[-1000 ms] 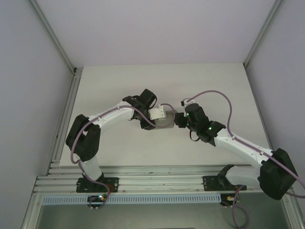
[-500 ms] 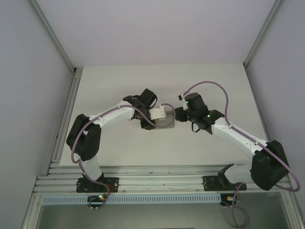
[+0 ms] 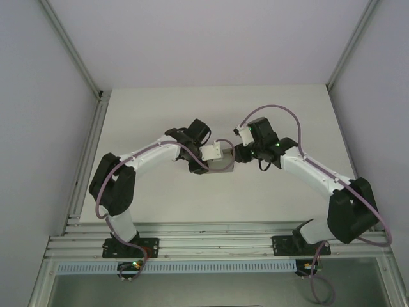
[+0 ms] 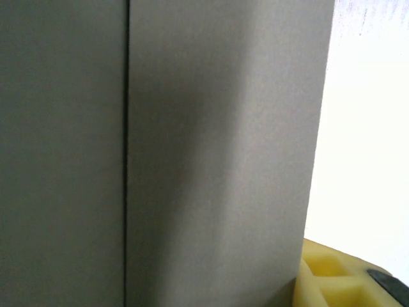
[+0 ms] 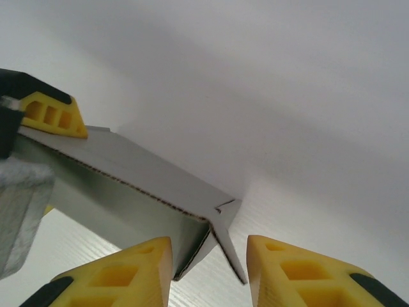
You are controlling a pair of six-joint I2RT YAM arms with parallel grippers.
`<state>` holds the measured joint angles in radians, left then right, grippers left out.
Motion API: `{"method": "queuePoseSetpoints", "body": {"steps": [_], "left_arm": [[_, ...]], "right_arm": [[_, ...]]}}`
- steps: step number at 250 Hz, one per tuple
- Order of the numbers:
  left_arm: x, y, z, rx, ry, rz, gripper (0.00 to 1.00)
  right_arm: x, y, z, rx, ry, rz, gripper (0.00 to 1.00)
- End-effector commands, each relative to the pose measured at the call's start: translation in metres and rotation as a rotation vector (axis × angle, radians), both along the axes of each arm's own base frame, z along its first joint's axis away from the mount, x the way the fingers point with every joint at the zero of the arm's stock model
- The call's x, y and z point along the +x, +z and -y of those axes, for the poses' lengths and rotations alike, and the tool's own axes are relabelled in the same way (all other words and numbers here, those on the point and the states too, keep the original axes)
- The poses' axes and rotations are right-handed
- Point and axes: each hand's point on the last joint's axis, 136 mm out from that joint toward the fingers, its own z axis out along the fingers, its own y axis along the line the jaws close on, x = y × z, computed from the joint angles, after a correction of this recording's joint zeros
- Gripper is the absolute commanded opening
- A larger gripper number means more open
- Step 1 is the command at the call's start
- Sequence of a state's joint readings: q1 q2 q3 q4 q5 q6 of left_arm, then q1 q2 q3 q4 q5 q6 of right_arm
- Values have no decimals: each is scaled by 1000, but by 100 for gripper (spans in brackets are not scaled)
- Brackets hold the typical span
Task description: Assemble paper box
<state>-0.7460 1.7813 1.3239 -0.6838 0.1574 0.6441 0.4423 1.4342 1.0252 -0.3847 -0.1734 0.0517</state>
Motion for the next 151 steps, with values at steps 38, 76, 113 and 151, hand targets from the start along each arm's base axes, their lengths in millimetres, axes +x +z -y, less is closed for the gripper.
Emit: {"method": "queuePoseSetpoints", "body": {"steps": [38, 76, 113, 151], "left_arm": [[-5, 2, 3, 11, -32, -11, 36], [-3, 2, 6, 5, -29, -8, 37], [0, -1, 9, 4, -25, -5, 38], [1, -4, 8, 24, -20, -10, 44]], "right_arm": [[1, -5, -5, -8, 30, -55, 4], [-5, -1, -15, 118, -86, -164, 0], [-11, -6, -27, 185, -208, -175, 0], [-10, -20, -22, 256, -331, -188, 0]]}}
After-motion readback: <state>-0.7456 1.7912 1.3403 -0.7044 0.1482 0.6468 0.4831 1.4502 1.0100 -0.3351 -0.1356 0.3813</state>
